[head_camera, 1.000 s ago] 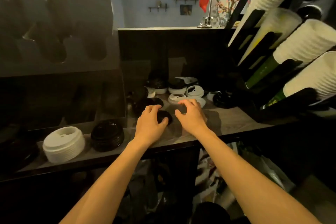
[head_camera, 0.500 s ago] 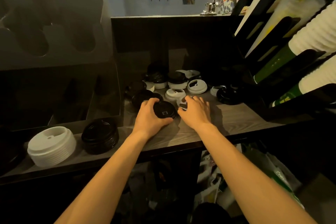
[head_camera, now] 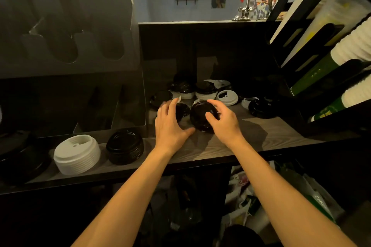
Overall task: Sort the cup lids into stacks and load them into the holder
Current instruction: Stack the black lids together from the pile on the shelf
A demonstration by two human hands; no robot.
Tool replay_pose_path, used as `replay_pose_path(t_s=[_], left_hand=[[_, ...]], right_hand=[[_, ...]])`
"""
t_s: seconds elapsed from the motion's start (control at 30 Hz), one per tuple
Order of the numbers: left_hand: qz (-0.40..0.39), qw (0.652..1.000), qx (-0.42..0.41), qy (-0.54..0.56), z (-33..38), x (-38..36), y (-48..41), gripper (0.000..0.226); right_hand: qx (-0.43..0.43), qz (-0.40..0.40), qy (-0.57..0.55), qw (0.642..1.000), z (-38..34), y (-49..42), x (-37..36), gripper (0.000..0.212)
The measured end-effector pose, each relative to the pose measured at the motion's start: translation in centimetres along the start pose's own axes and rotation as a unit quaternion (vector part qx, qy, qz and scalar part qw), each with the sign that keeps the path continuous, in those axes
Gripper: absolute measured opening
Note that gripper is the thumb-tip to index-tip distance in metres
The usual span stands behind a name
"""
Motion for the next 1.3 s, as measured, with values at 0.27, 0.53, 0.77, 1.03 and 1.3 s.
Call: replay_pose_path(t_s=[0.27,0.53,0.77,1.03,1.3], left_hand=[[-0.066,0.990,0.045,-0.116,-1.3,-1.0,0.4,0.038],[0.127,0.978,0.058,0.157,-0.3,2.4,0.9,0.030],[0.110,0.945,0.145,0.272,-2.7,0.7,1.4,0.035],[0.124,0.934,0.128,0.309,-2.0,0.9,1.7,0.062],[0.134,0.936,0.219,0.242,-4.1,0.9,2.5,0.024]], right_hand=[[-0.077,-0.038,-0.043,0.995,2.2,-0.8,-0.4,0.044],[-0.065,-0.067,-0.131,0.987,1.9,-0.7,-0.3,0.047],[-0.048,-0.070,-0.151,0.985,1.2,-0.2,-0.1,0.038],[-0.066,-0.087,-0.156,0.982,1.3,0.1,-0.7,0.034],[-0.059,-0.105,-0.163,0.979,1.5,-0.3,-1.4,0.026]])
Point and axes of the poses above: each hand's wrist, its own y-axis away from the middle knuckle, its own x-axis out of the back of the hand, z = x × y, the point moved 10 cm from there along -y, towards the middle knuckle, and after that the axes turned 15 degrees about -x, right-handed, at the moved point
